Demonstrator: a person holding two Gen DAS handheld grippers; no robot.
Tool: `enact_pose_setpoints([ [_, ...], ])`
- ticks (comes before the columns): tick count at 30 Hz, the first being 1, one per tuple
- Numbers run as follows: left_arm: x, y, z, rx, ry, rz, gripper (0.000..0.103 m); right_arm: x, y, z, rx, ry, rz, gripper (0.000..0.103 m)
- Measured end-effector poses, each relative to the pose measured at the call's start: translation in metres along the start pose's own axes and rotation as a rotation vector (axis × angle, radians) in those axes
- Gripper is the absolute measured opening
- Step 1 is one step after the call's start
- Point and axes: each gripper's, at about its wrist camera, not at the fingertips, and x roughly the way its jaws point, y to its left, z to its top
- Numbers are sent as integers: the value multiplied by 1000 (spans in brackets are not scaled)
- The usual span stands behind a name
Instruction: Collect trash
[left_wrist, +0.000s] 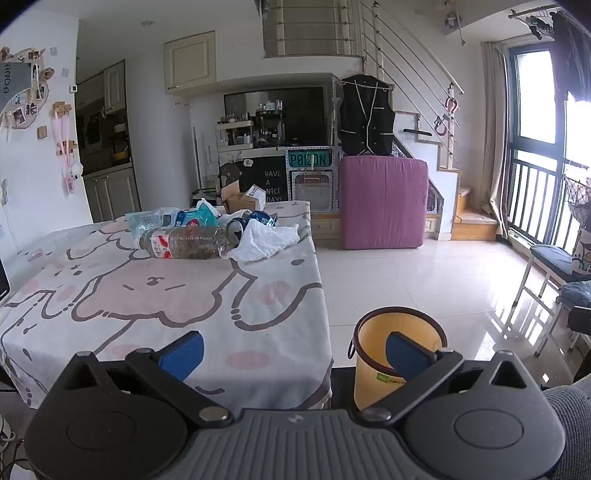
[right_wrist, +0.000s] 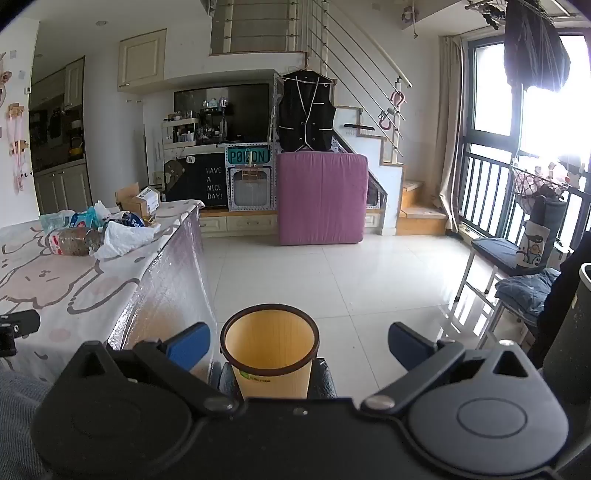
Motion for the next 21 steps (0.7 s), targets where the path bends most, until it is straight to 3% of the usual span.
enact_pose_setpoints([
  [21,0,0,0,0,-2,1,103,0,-3,2,-3,1,-2,103],
])
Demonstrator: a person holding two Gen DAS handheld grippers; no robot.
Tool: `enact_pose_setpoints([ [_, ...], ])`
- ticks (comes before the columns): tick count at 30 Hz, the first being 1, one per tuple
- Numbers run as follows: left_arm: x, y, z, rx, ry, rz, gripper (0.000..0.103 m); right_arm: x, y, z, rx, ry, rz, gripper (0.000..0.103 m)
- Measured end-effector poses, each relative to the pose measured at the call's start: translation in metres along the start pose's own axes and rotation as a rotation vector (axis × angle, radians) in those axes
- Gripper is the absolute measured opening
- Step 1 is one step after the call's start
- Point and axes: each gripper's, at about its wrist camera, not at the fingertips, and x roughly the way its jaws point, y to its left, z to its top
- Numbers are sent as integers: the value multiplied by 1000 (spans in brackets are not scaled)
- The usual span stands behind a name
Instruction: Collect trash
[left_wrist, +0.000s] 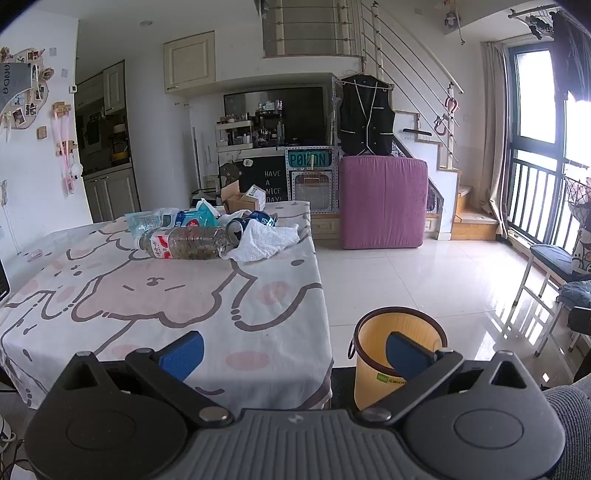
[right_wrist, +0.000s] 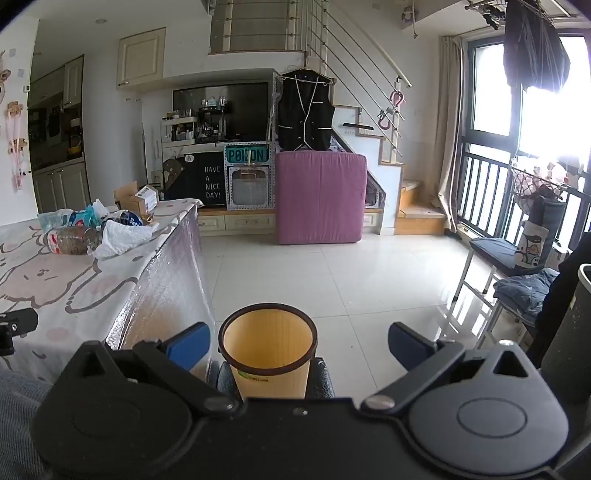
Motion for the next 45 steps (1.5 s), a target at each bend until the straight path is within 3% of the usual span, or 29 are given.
enact_pose_setpoints([
  [45,0,0,0,0,1,0,103,-1,-4,3,-2,5,-3,103],
])
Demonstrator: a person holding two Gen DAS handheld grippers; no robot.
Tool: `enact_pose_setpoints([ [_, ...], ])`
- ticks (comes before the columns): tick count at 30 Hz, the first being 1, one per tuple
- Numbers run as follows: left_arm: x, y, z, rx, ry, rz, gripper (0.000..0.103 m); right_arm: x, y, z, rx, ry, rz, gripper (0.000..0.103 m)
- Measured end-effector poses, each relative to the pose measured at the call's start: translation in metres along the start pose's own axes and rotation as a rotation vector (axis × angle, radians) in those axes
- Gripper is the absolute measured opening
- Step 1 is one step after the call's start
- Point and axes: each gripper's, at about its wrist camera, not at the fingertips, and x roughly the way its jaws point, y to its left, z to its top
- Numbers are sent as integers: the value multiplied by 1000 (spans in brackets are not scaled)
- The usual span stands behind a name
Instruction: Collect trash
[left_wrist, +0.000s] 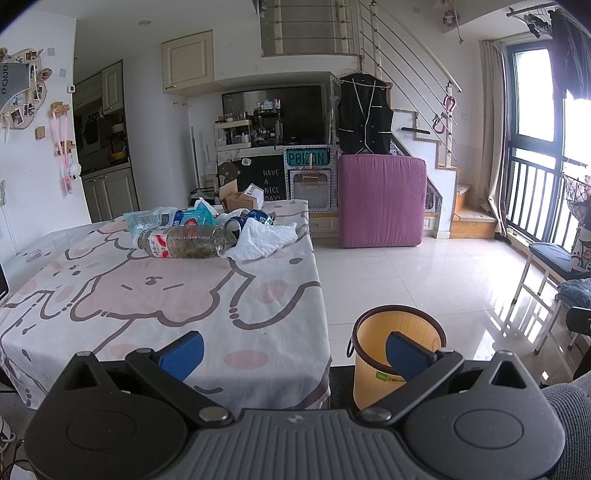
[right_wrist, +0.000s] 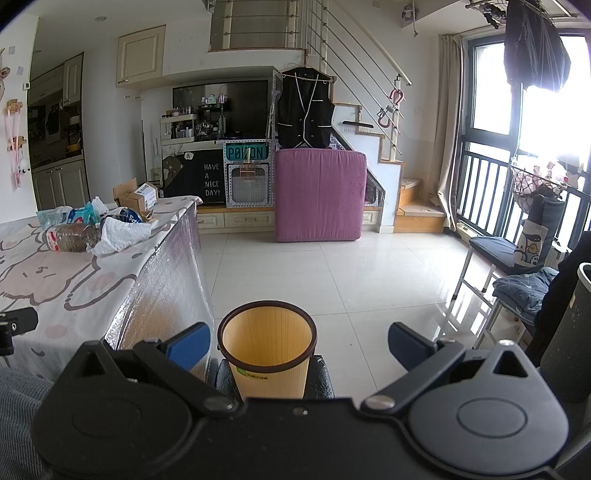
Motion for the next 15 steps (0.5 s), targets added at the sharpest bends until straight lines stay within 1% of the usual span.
enact_pose_setpoints([
  [15,0,0,0,0,1,0,103,-1,-1,1,0,2,0,103],
])
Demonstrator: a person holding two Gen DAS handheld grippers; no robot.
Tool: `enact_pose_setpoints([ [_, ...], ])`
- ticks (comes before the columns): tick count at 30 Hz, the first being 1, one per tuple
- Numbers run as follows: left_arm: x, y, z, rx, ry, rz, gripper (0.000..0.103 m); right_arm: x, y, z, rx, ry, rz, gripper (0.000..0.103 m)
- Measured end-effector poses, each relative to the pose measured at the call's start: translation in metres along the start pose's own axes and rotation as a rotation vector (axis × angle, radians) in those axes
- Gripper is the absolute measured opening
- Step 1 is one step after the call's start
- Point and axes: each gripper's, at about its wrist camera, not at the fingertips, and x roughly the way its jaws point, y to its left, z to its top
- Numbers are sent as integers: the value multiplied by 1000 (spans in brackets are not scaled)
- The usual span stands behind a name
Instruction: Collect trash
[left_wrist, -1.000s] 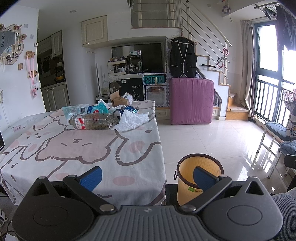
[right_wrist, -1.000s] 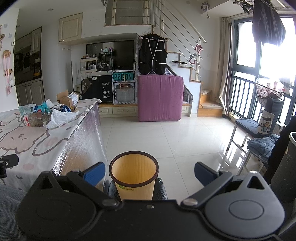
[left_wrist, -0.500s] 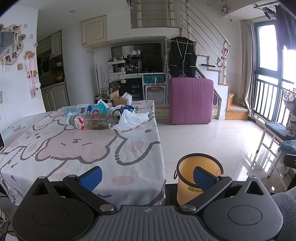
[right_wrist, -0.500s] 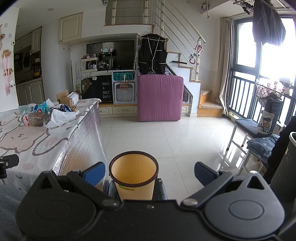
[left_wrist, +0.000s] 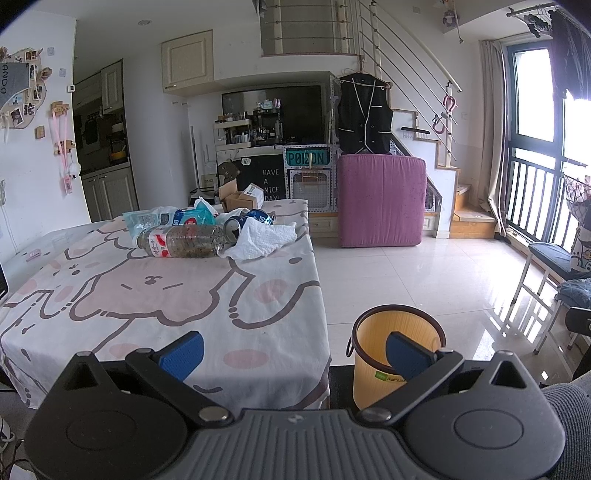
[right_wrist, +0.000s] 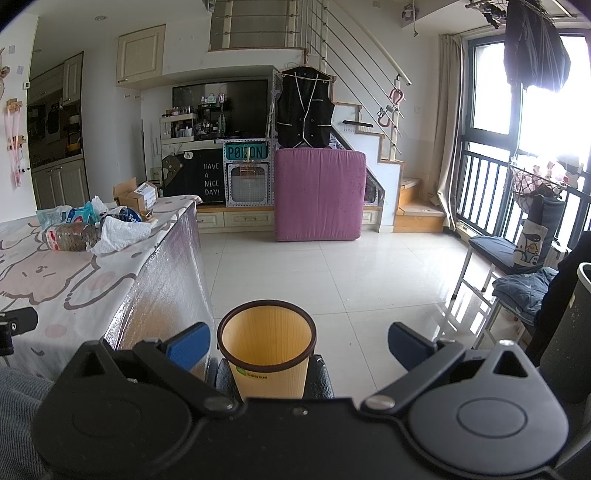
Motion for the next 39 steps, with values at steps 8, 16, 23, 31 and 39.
enact_pose_setpoints([
  [8,0,0,0,0,0,0,103,1,0,1,0,3,-1,103],
  [16,0,0,0,0,1,0,103,1,0,2,0,3,-2,103],
  [23,1,0,0,-3,3,3,103,8,-3,-1,3,9,3,103],
  [31,16,0,0,-6,17,16,103,19,3,-1,10,22,23,103],
  [39,49,7,17,-3,2,45,103,43,11,13,28,14,67,103],
])
